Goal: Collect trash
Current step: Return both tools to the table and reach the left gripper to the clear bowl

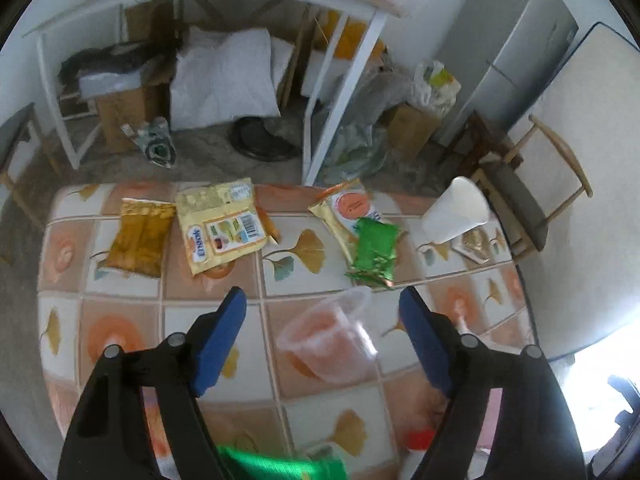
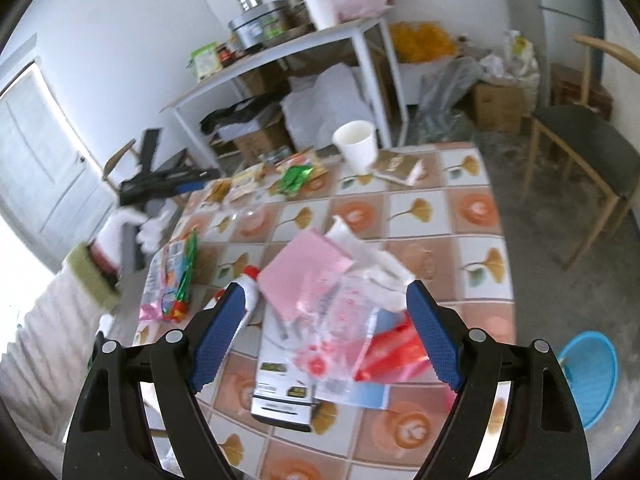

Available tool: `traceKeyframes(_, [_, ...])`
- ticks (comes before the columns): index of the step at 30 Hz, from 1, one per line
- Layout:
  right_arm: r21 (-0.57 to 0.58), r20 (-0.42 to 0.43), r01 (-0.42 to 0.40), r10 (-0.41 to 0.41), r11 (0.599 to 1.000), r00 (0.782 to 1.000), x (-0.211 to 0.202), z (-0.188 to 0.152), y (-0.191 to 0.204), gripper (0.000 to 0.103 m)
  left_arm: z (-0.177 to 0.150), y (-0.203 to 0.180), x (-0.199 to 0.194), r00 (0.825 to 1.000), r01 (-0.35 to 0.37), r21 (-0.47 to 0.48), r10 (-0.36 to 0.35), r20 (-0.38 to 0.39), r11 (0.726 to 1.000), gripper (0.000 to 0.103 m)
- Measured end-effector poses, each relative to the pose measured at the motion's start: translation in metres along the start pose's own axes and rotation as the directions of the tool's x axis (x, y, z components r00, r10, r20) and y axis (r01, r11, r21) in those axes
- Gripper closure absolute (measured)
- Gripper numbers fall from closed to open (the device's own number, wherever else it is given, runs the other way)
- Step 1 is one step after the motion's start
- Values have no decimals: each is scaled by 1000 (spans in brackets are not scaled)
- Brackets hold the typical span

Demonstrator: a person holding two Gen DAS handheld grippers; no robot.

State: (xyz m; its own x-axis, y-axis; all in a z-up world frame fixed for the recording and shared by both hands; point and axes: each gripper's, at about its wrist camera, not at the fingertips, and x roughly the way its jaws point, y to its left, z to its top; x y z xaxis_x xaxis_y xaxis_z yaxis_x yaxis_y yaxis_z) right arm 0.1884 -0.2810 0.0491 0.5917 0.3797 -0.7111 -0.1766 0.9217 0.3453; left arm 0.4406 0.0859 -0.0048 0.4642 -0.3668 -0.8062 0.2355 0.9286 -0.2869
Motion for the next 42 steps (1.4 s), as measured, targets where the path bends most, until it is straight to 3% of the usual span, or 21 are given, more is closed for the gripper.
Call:
traceKeyframes(5, [-1, -34, -38, 37, 999, 999, 17, 4, 5, 24, 6, 5, 39, 994, 43, 21, -41, -101, 999, 37])
traceKeyframes(16, [46, -79, -83, 87, 995, 993, 44, 8, 0, 24, 3, -17, 42, 979, 137, 121, -116, -168, 983, 48])
traceKeyframes(22, [65, -82, -102, 107, 993, 991, 48, 6, 1, 24, -18, -40, 40, 973, 144, 221, -97, -212, 965, 62])
traceKeyframes(32, [89, -72, -104, 111, 991, 991, 41, -2, -5, 24, -59, -62, 21, 966, 135, 332, -51, -252, 933, 62])
traceKeyframes(36, [104, -71, -104, 111, 989, 991, 40, -5, -8, 24, -75, -71, 20, 964, 86, 408, 27, -265, 909, 62])
traceKeyframes(38, [110, -69, -105, 113, 988, 991, 39, -6, -8, 24, -79, -73, 20, 965, 57, 424, 60, -257, 904, 72])
traceKeyframes(40, [116, -64, -107, 115, 987, 991, 37, -6, -7, 24, -81, -75, 20, 967, 42, 424, 71, -246, 905, 90])
traceKeyframes(42, [132, -62, -118, 127, 984, 990, 37, -4, -7, 24, -81, -76, 17, 972, 37, 413, 64, -228, 910, 95])
